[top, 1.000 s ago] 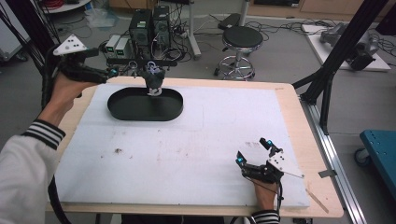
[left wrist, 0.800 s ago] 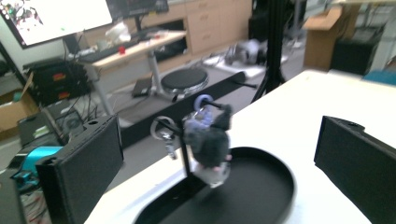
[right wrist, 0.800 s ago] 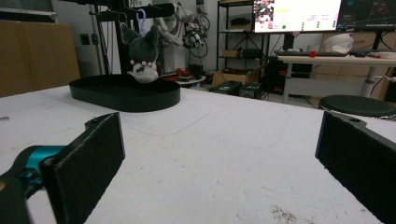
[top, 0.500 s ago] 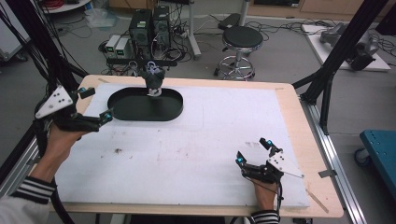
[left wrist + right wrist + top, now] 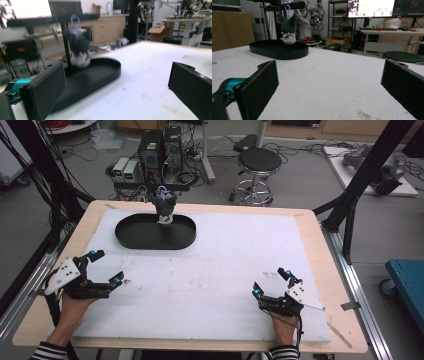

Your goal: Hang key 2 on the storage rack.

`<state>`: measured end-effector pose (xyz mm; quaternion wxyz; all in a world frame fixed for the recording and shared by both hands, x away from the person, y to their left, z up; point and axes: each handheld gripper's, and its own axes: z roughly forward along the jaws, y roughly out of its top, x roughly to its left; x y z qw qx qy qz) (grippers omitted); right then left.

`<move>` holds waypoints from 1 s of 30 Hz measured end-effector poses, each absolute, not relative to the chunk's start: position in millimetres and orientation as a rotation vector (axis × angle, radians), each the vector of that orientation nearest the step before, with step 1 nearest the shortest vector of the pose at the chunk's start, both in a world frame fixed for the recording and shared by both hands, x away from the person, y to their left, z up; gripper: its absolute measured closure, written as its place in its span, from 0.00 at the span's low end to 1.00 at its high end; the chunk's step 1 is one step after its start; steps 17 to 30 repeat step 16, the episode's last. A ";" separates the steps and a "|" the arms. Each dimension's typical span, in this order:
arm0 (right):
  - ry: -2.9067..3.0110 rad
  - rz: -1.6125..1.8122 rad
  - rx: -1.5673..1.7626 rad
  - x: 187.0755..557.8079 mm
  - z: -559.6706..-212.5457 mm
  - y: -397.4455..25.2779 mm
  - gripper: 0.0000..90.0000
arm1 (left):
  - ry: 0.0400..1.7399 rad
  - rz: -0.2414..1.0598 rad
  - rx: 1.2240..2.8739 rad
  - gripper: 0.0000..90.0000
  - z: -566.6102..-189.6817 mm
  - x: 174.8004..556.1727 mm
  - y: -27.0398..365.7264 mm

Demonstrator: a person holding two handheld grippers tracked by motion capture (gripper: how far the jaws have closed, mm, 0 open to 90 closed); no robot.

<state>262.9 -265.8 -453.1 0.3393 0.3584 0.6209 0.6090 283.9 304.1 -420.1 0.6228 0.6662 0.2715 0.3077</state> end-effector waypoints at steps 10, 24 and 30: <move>1.619 1.589 0.932 262.9 -453.1 -266.2 0.01 | 0.659 0.634 1.509 0.02 -451.9 289.9 307.2; 1.615 1.590 0.933 262.8 -453.3 -266.2 0.01 | 0.665 0.641 1.484 0.02 -452.3 288.8 307.9; 1.615 1.590 0.933 262.8 -453.3 -266.2 0.01 | 0.665 0.641 1.484 0.02 -452.3 288.8 307.9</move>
